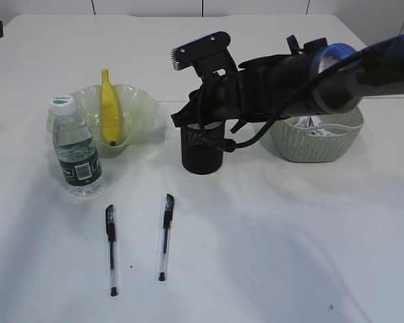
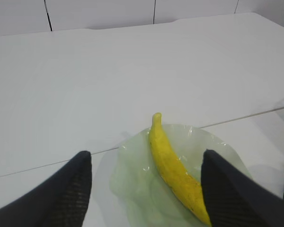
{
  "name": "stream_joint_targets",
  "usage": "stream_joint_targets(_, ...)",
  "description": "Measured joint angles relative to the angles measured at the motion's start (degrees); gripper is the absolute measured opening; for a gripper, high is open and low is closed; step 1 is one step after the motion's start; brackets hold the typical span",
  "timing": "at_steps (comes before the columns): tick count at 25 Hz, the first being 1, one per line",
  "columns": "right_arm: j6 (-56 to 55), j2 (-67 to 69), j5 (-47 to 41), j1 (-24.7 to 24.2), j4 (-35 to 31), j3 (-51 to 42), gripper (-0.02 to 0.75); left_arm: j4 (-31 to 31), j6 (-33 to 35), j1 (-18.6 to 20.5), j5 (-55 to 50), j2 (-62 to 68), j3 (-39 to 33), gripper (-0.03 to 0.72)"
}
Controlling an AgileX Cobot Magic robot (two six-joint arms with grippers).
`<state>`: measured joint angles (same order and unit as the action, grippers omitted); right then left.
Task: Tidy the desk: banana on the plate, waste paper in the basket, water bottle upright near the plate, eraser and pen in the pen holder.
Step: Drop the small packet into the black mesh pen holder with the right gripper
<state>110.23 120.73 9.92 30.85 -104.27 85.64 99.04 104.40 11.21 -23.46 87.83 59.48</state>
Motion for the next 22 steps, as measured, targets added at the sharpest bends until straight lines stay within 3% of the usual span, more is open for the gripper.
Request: stream_joint_targets(22, 0.1, 0.0, 0.6, 0.0, 1.5, 0.0, 0.247, 0.6, -0.1, 0.0, 0.0, 0.0, 0.0, 0.505)
